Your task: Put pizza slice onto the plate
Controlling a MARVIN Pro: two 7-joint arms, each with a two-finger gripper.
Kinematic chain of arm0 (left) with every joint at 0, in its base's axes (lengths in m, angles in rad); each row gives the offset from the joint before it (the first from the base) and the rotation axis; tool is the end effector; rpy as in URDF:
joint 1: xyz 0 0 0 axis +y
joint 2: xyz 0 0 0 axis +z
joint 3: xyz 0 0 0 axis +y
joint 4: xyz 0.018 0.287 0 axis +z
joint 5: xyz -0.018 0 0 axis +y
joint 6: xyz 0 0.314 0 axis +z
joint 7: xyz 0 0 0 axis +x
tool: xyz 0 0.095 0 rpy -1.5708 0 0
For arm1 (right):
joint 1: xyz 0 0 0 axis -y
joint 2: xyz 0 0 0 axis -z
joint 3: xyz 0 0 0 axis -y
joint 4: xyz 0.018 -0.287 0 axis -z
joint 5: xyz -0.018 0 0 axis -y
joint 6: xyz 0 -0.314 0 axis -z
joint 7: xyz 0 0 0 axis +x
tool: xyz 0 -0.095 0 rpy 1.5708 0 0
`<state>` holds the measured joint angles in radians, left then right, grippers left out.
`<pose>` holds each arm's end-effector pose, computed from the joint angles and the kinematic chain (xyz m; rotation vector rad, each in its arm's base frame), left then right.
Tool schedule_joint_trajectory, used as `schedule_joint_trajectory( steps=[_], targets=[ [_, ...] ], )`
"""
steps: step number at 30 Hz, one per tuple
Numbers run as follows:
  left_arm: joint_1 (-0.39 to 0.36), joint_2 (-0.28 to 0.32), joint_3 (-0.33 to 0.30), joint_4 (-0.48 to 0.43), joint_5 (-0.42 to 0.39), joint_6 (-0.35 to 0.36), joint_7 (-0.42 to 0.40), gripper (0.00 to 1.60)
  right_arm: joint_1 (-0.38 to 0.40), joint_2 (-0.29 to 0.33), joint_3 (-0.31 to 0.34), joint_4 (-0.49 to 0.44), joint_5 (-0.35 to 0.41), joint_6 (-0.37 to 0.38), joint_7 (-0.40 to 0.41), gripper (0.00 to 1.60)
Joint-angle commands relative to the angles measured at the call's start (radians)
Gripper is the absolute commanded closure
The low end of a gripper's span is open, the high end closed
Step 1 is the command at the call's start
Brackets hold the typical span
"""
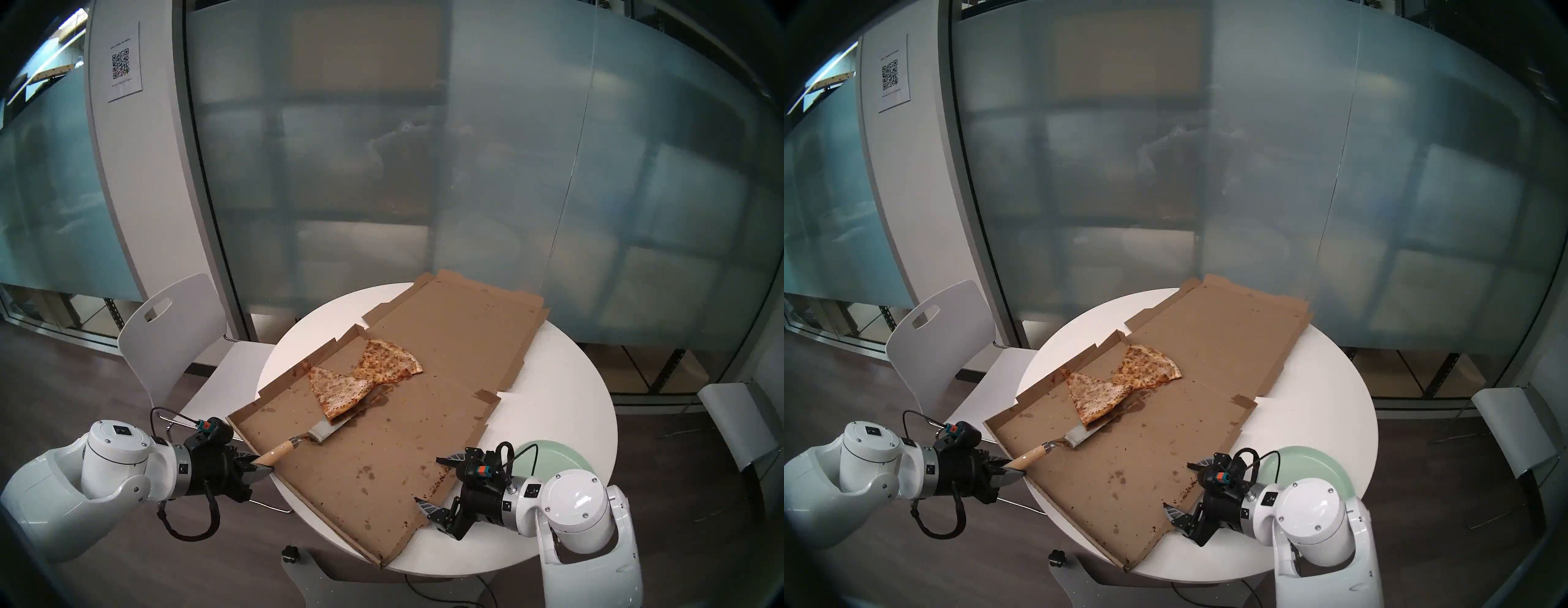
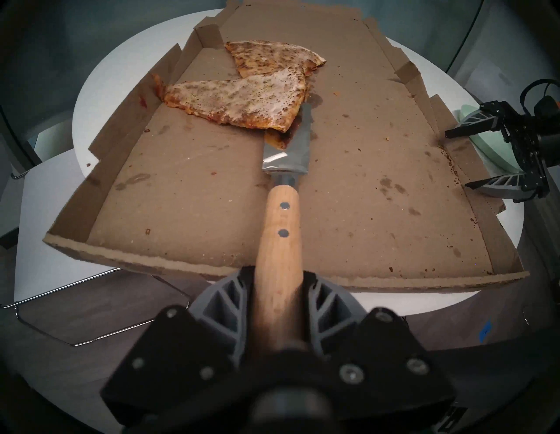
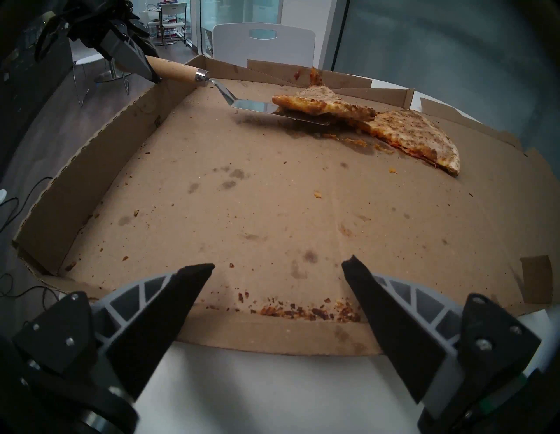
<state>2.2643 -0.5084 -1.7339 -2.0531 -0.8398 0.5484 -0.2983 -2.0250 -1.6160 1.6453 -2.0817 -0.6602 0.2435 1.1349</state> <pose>0.2576 0.1184 -0.2876 2.5627 -0.6941 0.9247 0.2511 0.0430 -0.3241 -2.2163 -1.2926 -1.1846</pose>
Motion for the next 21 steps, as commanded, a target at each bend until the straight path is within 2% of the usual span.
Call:
schedule_joint_trajectory(
  steps=[1, 13, 18, 21],
  targets=[
    [-0.033, 0.003, 0.007, 0.015, -0.006, 0.007, 0.007, 1.6, 0.003, -0.002, 0.007, -0.009, 0.014, -0.013, -0.001, 0.0],
    [-0.118, 0.008, 0.079, 0.063, -0.019, 0.029, 0.028, 1.6, 0.001, 0.003, 0.015, -0.011, 0.013, -0.012, 0.026, 0.0],
    [-0.141, 0.002, 0.083, 0.084, -0.057, 0.043, 0.014, 1.6, 0.005, 0.006, 0.017, -0.001, 0.008, -0.016, 0.028, 0.0],
    [-0.156, 0.024, 0.09, 0.099, -0.079, 0.062, -0.021, 1.6, 0.005, 0.008, 0.018, -0.002, 0.008, -0.018, 0.031, 0.0]
  ],
)
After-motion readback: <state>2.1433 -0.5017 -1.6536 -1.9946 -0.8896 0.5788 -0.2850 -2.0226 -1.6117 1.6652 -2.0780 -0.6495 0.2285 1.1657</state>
